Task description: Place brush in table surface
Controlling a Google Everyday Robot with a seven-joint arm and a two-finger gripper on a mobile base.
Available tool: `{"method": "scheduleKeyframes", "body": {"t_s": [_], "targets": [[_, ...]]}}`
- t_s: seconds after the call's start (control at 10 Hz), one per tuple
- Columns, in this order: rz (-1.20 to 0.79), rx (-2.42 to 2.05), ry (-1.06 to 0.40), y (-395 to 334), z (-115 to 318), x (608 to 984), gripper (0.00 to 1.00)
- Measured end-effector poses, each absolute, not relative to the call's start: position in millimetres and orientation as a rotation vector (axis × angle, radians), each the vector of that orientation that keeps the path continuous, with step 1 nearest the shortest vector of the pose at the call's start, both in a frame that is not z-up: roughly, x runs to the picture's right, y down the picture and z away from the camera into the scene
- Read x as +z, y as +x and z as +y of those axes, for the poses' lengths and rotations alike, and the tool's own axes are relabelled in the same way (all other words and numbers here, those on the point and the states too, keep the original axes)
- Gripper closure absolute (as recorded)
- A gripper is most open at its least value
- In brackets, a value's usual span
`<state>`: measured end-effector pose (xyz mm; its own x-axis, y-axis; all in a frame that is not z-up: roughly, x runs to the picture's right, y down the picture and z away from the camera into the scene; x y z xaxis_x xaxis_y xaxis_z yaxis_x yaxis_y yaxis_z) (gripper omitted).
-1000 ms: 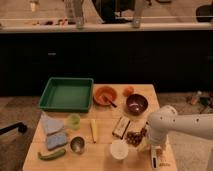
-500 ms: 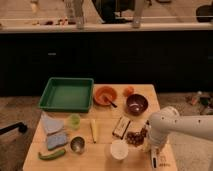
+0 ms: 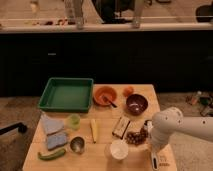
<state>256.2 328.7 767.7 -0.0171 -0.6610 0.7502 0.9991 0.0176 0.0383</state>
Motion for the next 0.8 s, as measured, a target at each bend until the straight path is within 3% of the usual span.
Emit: {"method": "scheduleKeyframes", "body": {"t_s": [0.8], "targets": [[-0.647, -1.506, -0.61, 252, 317, 760, 1.0]]}}
